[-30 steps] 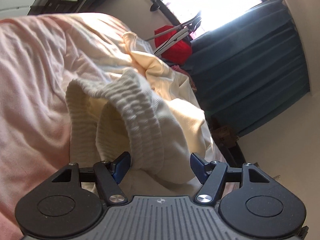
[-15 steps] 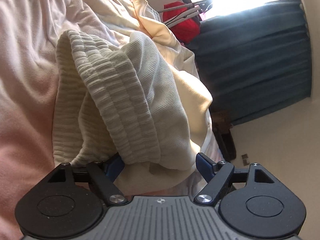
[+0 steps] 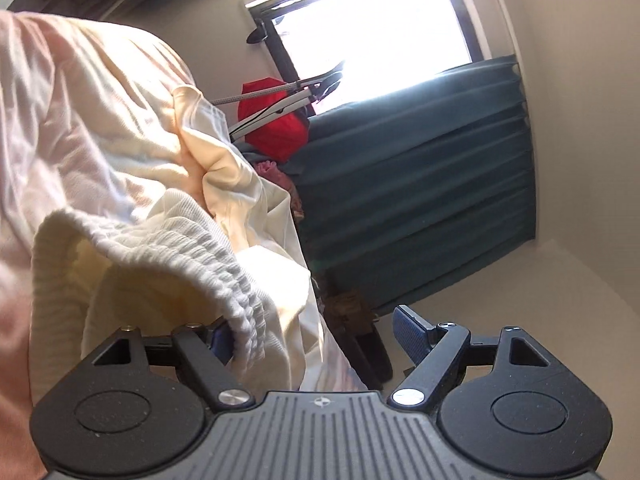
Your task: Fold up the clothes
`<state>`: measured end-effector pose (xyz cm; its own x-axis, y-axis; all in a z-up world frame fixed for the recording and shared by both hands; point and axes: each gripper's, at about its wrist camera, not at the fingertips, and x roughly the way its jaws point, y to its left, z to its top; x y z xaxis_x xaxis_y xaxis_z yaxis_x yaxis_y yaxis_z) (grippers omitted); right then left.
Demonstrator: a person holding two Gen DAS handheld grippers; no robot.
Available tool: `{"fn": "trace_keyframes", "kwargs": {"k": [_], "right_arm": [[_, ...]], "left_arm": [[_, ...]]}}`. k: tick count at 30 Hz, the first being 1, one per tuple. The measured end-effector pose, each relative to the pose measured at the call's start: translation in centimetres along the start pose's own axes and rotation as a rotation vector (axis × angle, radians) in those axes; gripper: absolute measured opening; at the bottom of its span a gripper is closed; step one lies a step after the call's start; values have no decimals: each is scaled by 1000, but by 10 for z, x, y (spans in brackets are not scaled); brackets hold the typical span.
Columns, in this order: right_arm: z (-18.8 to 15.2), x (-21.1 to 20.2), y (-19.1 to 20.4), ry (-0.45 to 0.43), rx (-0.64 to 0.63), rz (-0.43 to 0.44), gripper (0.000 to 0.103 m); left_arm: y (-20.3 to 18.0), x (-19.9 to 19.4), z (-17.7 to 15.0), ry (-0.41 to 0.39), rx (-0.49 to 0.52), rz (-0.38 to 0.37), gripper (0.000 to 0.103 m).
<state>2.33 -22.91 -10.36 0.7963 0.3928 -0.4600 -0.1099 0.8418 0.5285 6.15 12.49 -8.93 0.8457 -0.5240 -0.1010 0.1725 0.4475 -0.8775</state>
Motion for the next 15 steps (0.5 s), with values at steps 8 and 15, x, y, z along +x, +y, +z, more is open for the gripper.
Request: {"fn": "trace_keyframes", "kwargs": {"k": [8,15], "right_arm": [[3,1,-4,-10,7,-5,103],[3,2,-2,-6,10,1,103]], "left_arm": [[-7,-4,-17,49,78,130,74],[-18,-35,-38,100,166,286,74]]}}
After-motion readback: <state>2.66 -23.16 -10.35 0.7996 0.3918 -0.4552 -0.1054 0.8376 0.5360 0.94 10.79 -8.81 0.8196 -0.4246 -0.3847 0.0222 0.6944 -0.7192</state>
